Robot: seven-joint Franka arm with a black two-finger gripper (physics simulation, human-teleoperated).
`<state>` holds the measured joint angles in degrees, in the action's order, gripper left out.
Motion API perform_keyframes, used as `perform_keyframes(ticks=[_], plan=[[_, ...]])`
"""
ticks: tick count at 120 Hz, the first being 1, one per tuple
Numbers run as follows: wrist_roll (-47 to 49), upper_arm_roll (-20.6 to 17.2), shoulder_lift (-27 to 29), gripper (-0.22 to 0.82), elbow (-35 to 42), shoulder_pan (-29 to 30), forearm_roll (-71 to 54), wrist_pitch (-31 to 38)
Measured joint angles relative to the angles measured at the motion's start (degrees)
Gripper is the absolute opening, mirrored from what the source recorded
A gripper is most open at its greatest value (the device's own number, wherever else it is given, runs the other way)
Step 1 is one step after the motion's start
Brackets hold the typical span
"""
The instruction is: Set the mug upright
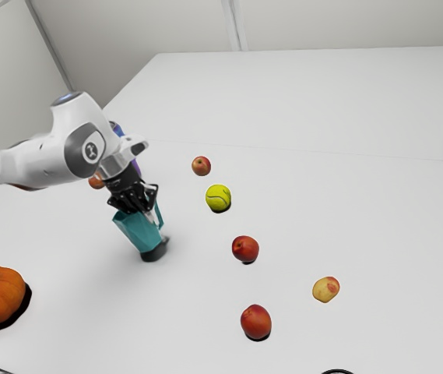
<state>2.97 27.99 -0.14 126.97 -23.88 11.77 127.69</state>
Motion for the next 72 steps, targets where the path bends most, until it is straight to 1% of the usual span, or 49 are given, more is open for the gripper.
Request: perform_keyframes(ticks=[29, 45, 72], plan=[[12.0, 0.1, 1.5, -0.18, 1.1, -1.9, -9.1, -0.9], [17.7, 0.1, 1.4, -0.17, 1.4, -1.0, -13.6, -1.1], [26.2, 0.1, 1.0, -0.18, 2.0, 1.2, -16.7, -1.3]])
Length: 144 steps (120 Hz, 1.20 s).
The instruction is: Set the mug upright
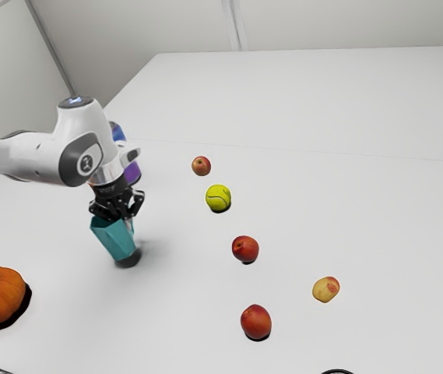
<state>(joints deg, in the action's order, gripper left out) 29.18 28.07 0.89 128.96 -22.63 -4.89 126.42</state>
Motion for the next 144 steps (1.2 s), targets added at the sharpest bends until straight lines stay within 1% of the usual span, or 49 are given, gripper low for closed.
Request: perform_keyframes(ticks=[27, 53, 65, 87, 110, 131, 144], plan=[[6.6, 0.0, -0.3, -0.18, 0.0, 0.9, -1.3, -0.2], [11.2, -0.1, -2.0, -0.18, -0.1, 1.3, -1.4, -0.1], [12.9, -0.1, -3.0, -0.18, -0.1, 0.5, -1.3, 0.0], [15.5, 0.0, -4.4, -0.18, -0.1, -2.8, -1.0, 0.3], [17.4, 0.0, -4.9, -0.17, -0.2, -2.1, -1.0, 0.4], [18.2, 0.0, -4.8, 0.2, -0.4, -2.1, -0.6, 0.5], [18.6, 0.0, -4.6, 0.36, -0.9, -2.2, -0.5, 0.5]])
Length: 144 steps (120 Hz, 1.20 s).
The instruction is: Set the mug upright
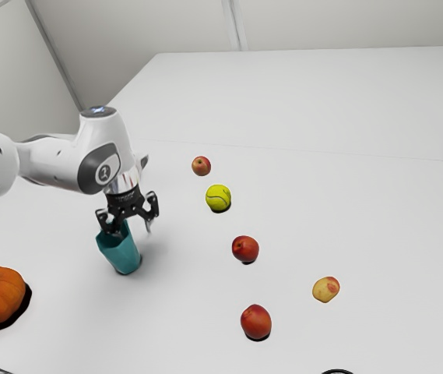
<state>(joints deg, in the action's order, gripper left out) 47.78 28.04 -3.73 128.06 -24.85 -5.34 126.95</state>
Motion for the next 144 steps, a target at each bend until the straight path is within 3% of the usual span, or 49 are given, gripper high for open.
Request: perform_keyframes(ticks=[35, 73, 102, 108, 125, 144], plan=[[0.0, 0.0, 0.5, 0.54, -2.8, -0.1, 0.1, -0.3], [-1.8, 0.0, 1.4, 0.59, -8.5, -0.2, 0.1, -4.0], [-9.4, -0.8, 2.2, 0.6, -18.6, 0.5, -0.7, -13.2], [-11.7, -2.2, 2.6, 0.6, -19.8, 1.8, -0.8, -14.5], [-18.0, -11.0, 3.3, 0.6, -22.7, 10.4, -0.8, -17.3], [-23.8, -12.3, 4.0, 0.6, -26.8, 11.7, -0.8, -21.5]])
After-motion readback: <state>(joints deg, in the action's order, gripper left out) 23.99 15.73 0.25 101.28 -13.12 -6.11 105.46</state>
